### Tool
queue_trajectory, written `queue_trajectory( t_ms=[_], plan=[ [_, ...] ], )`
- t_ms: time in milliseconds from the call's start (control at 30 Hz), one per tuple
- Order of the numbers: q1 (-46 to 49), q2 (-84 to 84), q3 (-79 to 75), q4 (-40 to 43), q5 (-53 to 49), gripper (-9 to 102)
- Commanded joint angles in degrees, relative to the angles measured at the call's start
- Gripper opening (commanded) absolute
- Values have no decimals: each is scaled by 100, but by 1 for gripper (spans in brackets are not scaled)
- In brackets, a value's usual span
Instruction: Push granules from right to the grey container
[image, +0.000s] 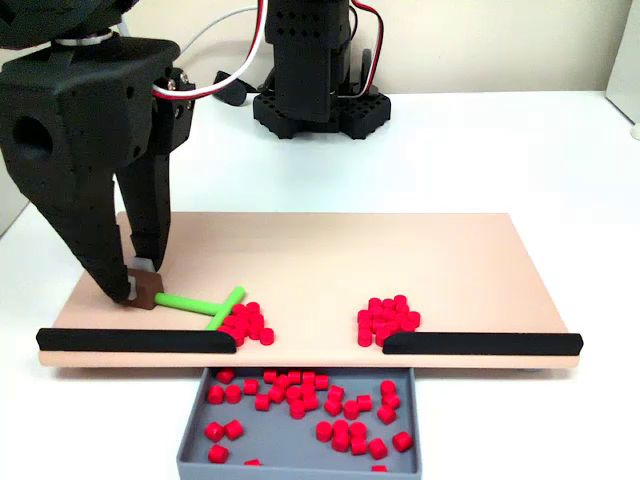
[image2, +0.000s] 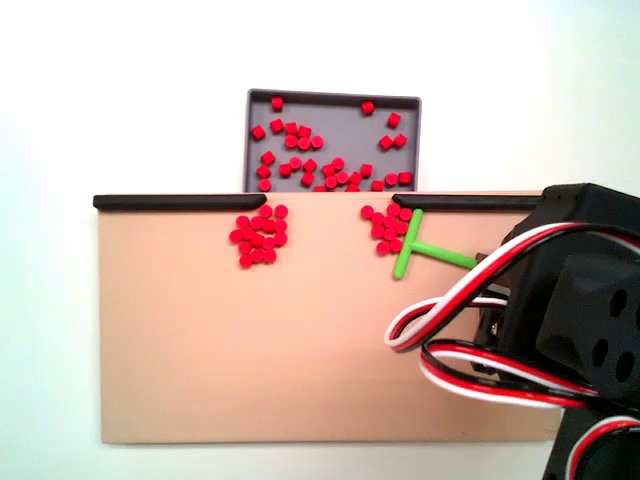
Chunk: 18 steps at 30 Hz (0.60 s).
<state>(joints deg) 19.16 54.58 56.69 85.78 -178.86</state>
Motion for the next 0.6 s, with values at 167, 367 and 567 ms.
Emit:
queue_trajectory(
  t_ms=[167,367,567],
  plan=[
    [-114,220,9,18,141,0],
    [-123,229,18,26,185,0],
    [-123,281,88,26,220,0]
  ],
)
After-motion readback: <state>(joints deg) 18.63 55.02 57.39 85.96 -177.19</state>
